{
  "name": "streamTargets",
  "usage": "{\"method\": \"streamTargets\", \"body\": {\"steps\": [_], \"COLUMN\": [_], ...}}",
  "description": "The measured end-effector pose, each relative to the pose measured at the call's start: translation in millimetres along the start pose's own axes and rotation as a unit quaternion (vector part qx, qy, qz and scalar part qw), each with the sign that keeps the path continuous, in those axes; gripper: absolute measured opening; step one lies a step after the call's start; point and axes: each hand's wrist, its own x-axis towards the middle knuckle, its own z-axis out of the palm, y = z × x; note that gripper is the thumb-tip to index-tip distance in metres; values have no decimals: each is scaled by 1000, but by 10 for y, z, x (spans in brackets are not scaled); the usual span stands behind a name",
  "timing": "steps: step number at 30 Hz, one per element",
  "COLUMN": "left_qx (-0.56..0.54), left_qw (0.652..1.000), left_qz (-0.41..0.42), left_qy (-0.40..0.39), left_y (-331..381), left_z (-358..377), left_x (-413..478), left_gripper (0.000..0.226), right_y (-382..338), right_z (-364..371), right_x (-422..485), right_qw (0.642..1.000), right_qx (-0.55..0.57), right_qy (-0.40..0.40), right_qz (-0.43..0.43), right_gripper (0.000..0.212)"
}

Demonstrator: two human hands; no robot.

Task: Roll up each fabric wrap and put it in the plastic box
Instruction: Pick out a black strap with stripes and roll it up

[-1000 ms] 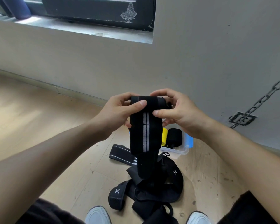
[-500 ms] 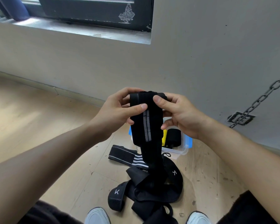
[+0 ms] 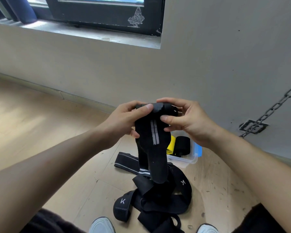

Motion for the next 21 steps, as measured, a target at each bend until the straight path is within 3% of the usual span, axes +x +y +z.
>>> {"method": "streamTargets", "body": {"steps": [3,9,13,16,21], "left_qx": [-19,-34,-16,-37,-10], "left_qw": [1000,999,998,999,997], "left_qz": [10,35,55,26,-14], "left_qy": [9,-7,0,-12,-75], "left_y": [-1,-3,-15,-10,3], "left_z": [-9,10,13,2,-27], "left_x": [1,2,-17,0,-6], "left_gripper": [29,38,47,59,43], "right_y": [-21,-67,-48,-44,-22], "right_z": [-7,-3,-18,-35,-26], "right_x": [2,3,-9,-2,-9], "right_qw": [1000,994,997,998,1000], "right_qx": [-10,-24,-17,17,15], "right_qy": [-1,-40,-35,-25,-15], "right_qz": [26,94,71,56,19], "right_gripper": [49,36,34,39,41]}}
